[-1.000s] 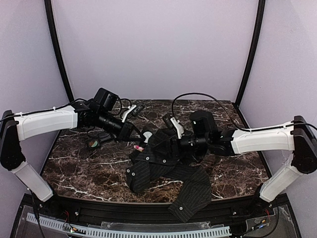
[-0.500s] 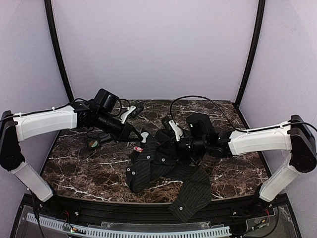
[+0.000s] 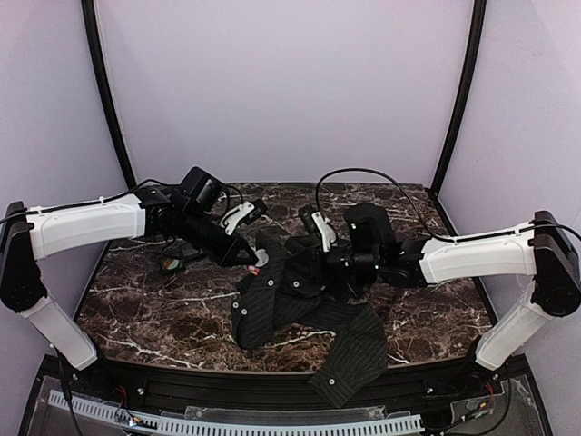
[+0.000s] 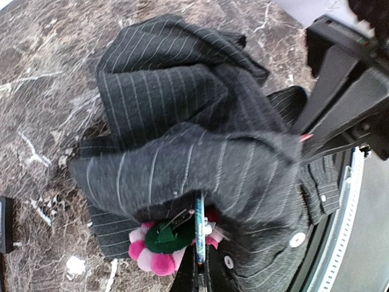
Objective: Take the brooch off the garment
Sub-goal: Remove the brooch from the crumpled clothing, then close the brooch securely, then place the brooch in the brooch box.
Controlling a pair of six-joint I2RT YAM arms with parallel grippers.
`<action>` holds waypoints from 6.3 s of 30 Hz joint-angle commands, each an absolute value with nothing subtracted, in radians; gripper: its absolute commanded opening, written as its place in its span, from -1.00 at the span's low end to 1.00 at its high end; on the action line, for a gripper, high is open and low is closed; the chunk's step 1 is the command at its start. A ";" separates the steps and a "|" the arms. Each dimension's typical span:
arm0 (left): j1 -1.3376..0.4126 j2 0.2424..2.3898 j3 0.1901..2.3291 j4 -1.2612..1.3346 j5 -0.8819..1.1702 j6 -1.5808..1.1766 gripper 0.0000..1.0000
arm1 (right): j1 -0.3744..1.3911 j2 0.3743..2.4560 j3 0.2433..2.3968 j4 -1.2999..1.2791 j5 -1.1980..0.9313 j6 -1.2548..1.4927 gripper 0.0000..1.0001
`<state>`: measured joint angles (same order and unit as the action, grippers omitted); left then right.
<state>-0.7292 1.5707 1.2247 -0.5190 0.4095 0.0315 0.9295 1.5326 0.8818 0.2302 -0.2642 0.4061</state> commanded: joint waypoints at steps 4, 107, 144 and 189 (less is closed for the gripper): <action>-0.738 1.580 1.251 -0.579 0.338 0.057 -0.98 | 0.939 1.478 0.887 0.332 -0.231 0.441 -1.00; -0.658 1.494 1.197 -0.390 1.079 -0.077 -0.98 | 0.974 1.497 1.097 0.134 -0.292 0.308 -0.57; -0.658 1.477 1.197 -0.394 1.046 -0.072 -0.98 | 0.973 1.483 1.077 0.100 -0.129 0.364 -0.70; -0.460 1.746 1.377 -0.725 -0.236 -0.007 -0.98 | 0.863 1.169 0.865 0.120 0.131 0.350 0.92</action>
<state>-0.5083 1.6806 1.3277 -0.6235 -0.0563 -0.0391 0.8871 1.1965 0.9020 0.1116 0.0933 0.3492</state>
